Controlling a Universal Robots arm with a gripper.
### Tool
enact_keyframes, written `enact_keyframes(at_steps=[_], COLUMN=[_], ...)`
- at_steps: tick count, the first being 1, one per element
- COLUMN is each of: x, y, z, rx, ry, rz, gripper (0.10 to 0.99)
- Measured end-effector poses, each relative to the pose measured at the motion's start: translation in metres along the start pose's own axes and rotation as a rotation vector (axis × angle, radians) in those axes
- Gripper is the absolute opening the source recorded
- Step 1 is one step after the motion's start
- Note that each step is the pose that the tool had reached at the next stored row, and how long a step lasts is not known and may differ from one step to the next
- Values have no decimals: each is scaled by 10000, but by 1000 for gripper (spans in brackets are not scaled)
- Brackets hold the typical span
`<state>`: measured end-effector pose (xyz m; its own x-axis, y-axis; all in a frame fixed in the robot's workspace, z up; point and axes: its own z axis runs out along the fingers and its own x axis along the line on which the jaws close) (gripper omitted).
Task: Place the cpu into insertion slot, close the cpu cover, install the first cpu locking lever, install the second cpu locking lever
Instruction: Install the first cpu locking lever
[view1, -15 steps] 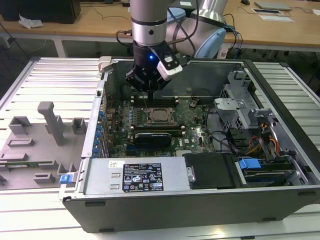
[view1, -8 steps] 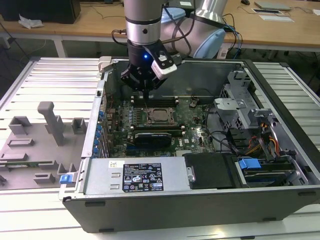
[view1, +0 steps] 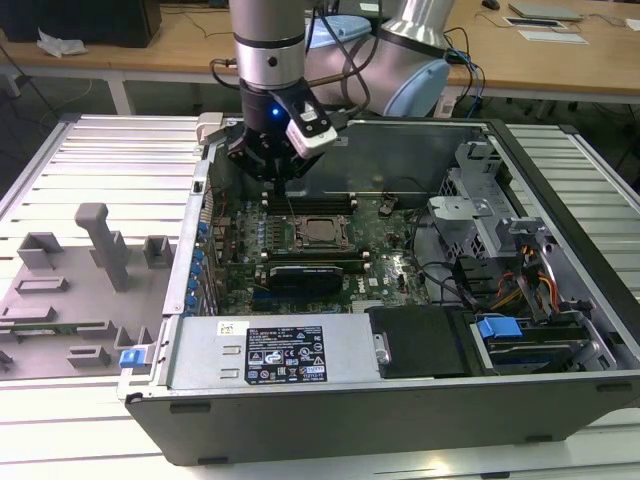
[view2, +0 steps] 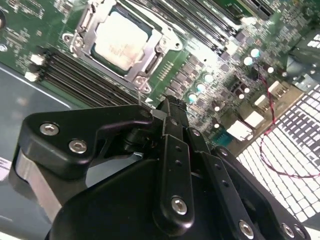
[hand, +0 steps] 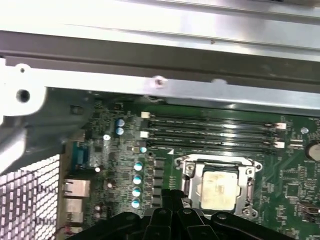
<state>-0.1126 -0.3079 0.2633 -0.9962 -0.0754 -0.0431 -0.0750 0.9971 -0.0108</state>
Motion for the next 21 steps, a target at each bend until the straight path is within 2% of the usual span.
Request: enact_keyframes(at_steps=[3, 6, 10, 11, 12, 13, 15, 16, 18, 21], x=[39, 69, 85, 89, 96, 103, 111, 115, 122, 103], y=[4, 6, 8, 8, 8, 9, 10, 10, 11, 9], z=[0, -1, -1, -1, -2, -2, -1, -1, 1, 6], rx=[-13, -174, -534, -715, -959, -1145, -1337, -1464, -1633, -1636], ry=[-17, -131, -272, -327, -394, -433, -467, -490, -529, -530], rz=[3, 11, 21, 24, 28, 34, 43, 48, 55, 53], gripper=[106, 106, 106, 106, 106, 106, 106, 106, 106, 106])
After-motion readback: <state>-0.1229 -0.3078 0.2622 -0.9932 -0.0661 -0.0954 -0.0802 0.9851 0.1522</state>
